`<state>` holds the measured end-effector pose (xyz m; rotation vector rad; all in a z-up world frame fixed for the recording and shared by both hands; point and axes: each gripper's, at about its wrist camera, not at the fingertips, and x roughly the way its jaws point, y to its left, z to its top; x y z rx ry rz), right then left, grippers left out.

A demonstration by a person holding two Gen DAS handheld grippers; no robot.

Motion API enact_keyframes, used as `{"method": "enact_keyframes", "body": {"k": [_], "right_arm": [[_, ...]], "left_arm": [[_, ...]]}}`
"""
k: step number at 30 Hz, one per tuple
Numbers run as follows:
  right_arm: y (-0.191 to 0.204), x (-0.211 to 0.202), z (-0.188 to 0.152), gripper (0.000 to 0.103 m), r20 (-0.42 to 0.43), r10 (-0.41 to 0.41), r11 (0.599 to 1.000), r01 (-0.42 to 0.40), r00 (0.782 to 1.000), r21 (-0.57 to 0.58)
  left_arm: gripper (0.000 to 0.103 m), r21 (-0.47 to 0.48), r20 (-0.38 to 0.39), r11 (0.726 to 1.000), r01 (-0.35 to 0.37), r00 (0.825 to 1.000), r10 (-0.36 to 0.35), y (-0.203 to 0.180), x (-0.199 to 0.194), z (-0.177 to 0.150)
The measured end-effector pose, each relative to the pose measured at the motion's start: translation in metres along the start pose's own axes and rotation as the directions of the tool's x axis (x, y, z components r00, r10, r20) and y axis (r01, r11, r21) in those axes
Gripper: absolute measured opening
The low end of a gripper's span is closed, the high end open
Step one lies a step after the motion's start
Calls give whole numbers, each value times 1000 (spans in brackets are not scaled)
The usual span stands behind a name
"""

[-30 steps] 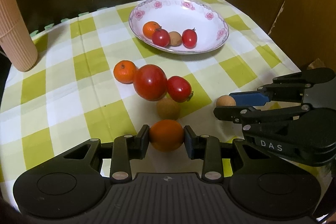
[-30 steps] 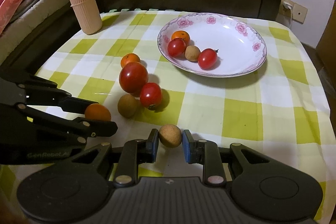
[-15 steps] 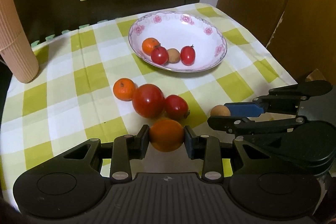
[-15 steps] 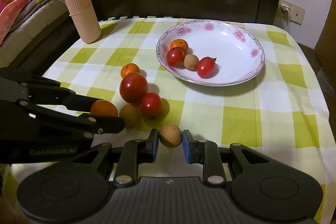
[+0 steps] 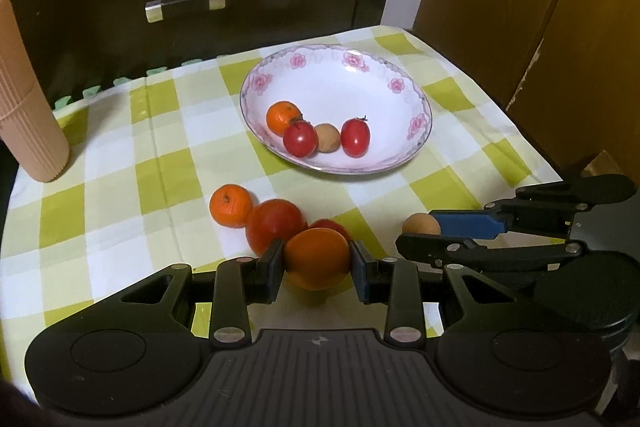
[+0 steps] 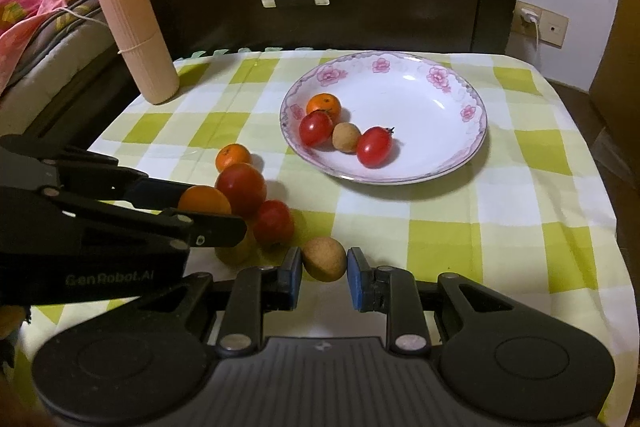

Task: Organize fruits
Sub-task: 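Carry both held fruits into the flowered bowl and open both tools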

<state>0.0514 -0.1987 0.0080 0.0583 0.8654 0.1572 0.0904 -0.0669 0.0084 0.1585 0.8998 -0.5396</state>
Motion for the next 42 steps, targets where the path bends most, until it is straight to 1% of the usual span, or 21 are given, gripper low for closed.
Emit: {"method": "enact_keyframes", "body": {"k": [13, 19, 26, 30, 32, 34, 35, 36, 37, 39, 42], "right_arm": [[-20, 1, 24, 24, 56, -37, 998, 34, 998, 51], [-32, 9, 37, 24, 74, -53, 997, 49, 996, 64], [-50, 26, 52, 24, 77, -64, 994, 58, 995, 88], [-60, 34, 57, 24, 71, -58, 992, 50, 996, 114], [-63, 37, 59, 24, 68, -51, 992, 43, 996, 121], [-61, 41, 61, 24, 71, -12, 993, 4, 997, 118], [-58, 43, 63, 24, 70, -13, 995, 6, 997, 102], [-54, 45, 64, 24, 69, -45, 996, 39, 997, 78], [-52, 46, 64, 24, 71, -61, 997, 57, 996, 59], [-56, 50, 66, 24, 63, -61, 996, 56, 996, 65], [-62, 54, 65, 24, 57, -77, 994, 72, 995, 86]], "left_arm": [[42, 13, 48, 1000, -9, 999, 8, -5, 9, 32], [42, 15, 55, 1000, -18, 998, 17, -5, 22, 50], [42, 13, 54, 1000, -24, 998, 24, -7, 44, 70], [42, 10, 58, 999, -35, 998, 35, -7, 53, 82], [42, 8, 54, 1000, -13, 998, 13, -7, 58, 86], [43, 18, 49, 1000, -16, 999, 15, -11, 62, 87], [42, 31, 54, 999, -38, 998, 36, -14, 64, 88], [43, 33, 56, 999, -42, 998, 41, -14, 65, 88], [43, 25, 53, 999, -34, 998, 33, -13, 67, 88], [43, 9, 50, 999, -32, 998, 31, -10, 70, 89], [43, 14, 41, 999, -51, 998, 50, -7, 74, 90]]}}
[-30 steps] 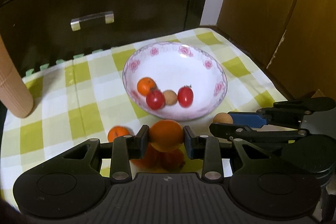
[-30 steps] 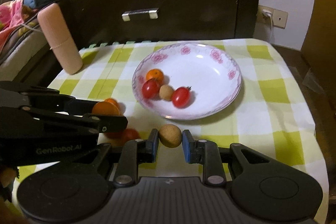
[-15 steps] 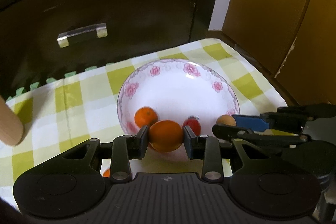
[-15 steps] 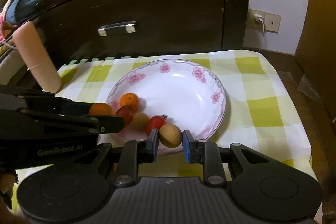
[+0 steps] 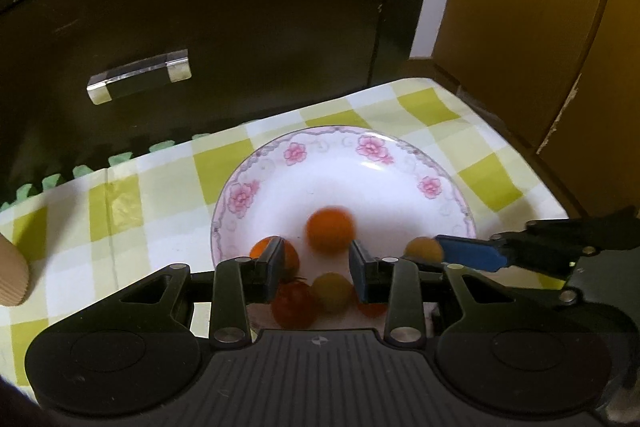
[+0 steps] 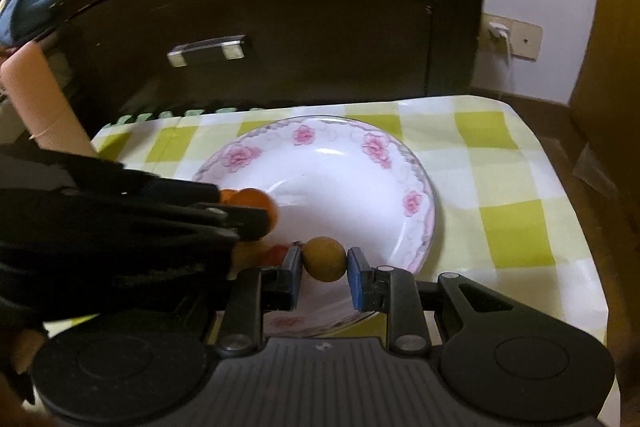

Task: Organize fruits
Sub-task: 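Carry both held fruits into the flowered bowl and open both tools, then withdraw both open tools from the bowl toward the remaining fruit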

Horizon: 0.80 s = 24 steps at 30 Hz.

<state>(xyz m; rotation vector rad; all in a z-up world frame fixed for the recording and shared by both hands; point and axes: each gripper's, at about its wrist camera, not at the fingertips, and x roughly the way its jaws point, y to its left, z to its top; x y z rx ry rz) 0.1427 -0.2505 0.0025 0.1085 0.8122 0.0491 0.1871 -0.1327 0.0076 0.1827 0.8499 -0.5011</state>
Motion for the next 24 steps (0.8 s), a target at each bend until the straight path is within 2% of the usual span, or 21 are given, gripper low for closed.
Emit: {"method": "enact_keyframes", "body": {"k": [5, 10, 24], "right_arm": [[-6, 2, 1, 25, 1, -8, 1000, 8, 1000, 26], [-7, -2, 3, 32, 26, -13, 999, 12, 1000, 39], [-2, -27, 0, 33, 59, -26, 998, 22, 998, 65]], "left_arm": [[45, -28, 3, 1000, -5, 1000, 5, 7, -3, 1], [48, -36, 9, 999, -8, 1000, 8, 12, -13, 2], [55, -83, 8, 996, -32, 999, 33, 36, -50, -23]]}}
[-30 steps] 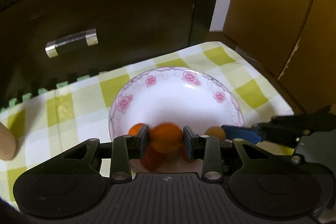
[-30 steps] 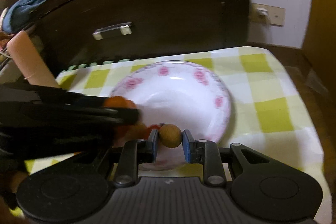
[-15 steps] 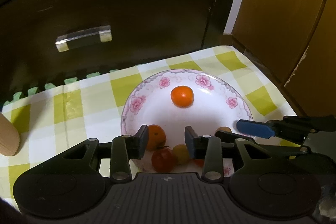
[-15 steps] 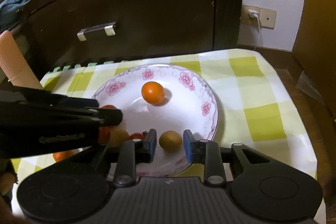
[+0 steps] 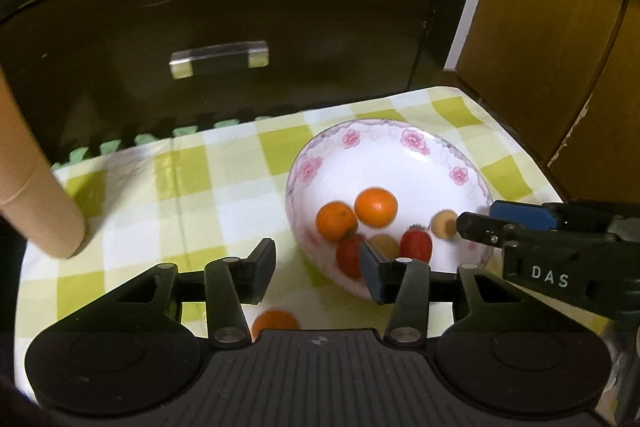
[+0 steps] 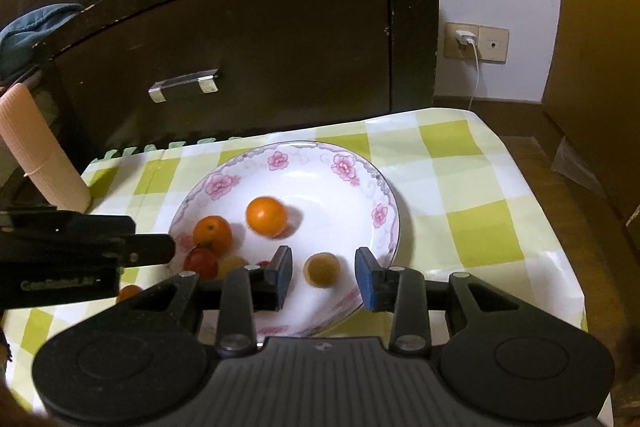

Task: Organize fruits
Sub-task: 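Withdraw both open tools from the bowl toward the remaining fruit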

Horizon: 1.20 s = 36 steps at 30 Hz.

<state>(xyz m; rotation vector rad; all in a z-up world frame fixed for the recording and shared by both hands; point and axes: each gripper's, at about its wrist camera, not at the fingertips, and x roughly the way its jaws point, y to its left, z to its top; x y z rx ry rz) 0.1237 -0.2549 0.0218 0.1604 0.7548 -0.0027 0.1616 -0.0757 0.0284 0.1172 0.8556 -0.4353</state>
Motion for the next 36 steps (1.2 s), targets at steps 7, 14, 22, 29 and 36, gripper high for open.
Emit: {"method": "enact_keyframes", "body": {"k": [7, 14, 22, 29, 36], "right_arm": [[23, -22, -11, 34, 7, 37, 998, -37, 999, -42], [41, -33, -36, 35, -46, 71, 995, -73, 996, -64], [61, -31, -56, 37, -105, 110, 986, -122, 988, -114], [64, -23, -59, 37, -139, 142, 979, -160, 980, -127], [71, -10, -62, 37, -176, 180, 967, -206, 968, -149]], "left_arm": [[59, -2, -20, 1000, 1, 1000, -1, 10, -19, -27], [59, -47, -53, 999, 8, 999, -11, 21, -30, -46], [61, -59, -109, 998, 6, 994, -12, 21, -39, -73], [63, -62, -117, 998, 17, 993, -24, 22, -36, -74], [63, -56, -156, 998, 12, 988, -21, 23, -30, -76]]}}
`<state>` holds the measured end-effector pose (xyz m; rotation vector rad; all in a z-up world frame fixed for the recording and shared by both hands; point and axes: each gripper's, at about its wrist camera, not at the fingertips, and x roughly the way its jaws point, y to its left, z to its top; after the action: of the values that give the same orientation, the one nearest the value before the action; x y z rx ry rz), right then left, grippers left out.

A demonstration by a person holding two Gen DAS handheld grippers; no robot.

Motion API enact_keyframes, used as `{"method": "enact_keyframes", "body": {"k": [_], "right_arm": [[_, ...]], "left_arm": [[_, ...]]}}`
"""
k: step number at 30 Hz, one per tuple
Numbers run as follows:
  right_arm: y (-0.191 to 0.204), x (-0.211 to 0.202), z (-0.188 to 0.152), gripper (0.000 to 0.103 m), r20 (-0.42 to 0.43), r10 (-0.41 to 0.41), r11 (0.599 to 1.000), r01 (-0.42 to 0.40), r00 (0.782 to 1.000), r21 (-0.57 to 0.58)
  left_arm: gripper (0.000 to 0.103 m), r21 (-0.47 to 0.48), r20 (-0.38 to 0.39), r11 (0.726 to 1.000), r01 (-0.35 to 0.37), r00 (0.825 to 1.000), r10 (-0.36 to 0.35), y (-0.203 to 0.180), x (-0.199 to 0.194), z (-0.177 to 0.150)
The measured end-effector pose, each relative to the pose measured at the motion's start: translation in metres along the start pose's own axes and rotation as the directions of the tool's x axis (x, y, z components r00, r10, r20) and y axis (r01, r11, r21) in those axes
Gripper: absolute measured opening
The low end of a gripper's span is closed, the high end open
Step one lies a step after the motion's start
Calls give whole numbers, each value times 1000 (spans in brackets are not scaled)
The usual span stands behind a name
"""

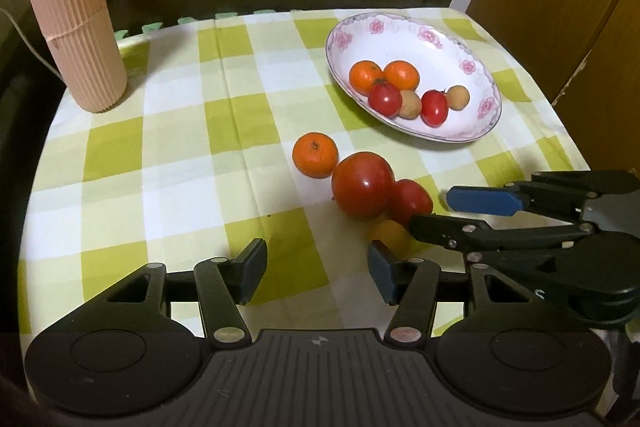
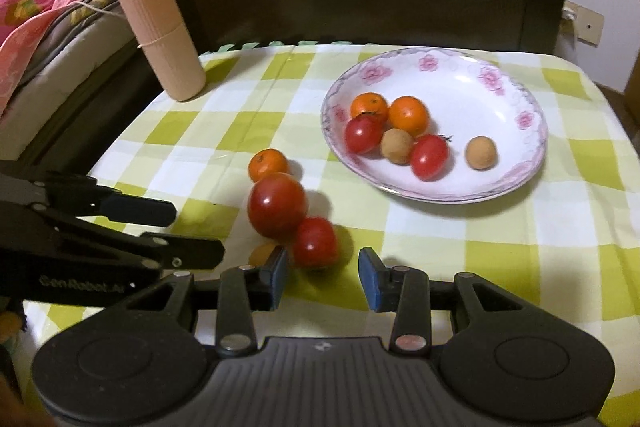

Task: Organize fruits
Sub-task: 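Withdraw both open tools from the bowl toward the remaining fruit, then grasp a large red tomato with the left tool while the right tool grasps a cherry tomato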

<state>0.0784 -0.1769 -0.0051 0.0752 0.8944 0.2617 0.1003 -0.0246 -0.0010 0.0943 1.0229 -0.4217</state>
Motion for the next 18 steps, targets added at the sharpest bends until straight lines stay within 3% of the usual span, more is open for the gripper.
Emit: {"method": "enact_keyframes", "body": {"k": [18], "right_arm": [[-7, 25, 9, 36, -12, 10, 999, -9, 1000, 39]], "left_arm": [[66, 11, -15, 1000, 13, 1000, -12, -1, 4, 0]]}}
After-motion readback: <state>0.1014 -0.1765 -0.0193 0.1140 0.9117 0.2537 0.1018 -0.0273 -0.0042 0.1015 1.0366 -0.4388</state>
